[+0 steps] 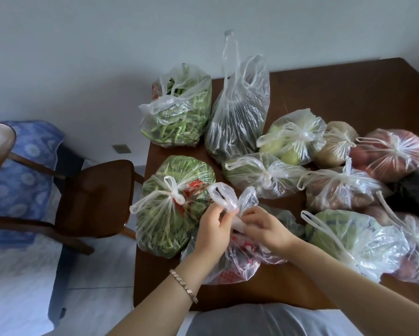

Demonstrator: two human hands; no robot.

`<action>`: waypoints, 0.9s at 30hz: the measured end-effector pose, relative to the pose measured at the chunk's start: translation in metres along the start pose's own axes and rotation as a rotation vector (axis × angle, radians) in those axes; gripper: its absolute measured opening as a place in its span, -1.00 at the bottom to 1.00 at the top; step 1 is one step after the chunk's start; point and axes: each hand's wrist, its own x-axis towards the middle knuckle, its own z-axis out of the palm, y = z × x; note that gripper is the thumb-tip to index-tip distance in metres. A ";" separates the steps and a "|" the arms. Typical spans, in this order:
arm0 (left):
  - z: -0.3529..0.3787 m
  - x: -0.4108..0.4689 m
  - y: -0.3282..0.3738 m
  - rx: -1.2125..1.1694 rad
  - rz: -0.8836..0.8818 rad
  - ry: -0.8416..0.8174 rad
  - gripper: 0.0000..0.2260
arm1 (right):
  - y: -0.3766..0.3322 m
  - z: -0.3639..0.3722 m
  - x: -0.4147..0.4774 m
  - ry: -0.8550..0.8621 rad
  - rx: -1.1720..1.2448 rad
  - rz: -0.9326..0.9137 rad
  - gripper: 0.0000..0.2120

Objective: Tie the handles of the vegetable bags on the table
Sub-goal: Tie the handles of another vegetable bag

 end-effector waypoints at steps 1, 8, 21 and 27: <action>-0.001 0.002 0.000 0.006 -0.035 0.002 -0.71 | 0.000 -0.001 0.001 -0.028 -0.052 0.011 -0.66; -0.008 0.009 0.011 -0.046 -0.075 -0.035 -0.70 | -0.007 -0.012 0.009 -0.069 0.133 0.102 -0.80; -0.006 0.012 0.011 -0.152 -0.493 -0.312 -0.84 | -0.005 -0.008 0.009 0.114 -0.014 -0.218 -0.65; -0.007 0.014 0.023 -0.532 -0.666 -0.215 -0.81 | -0.011 0.000 0.005 0.249 -0.205 -0.439 -0.60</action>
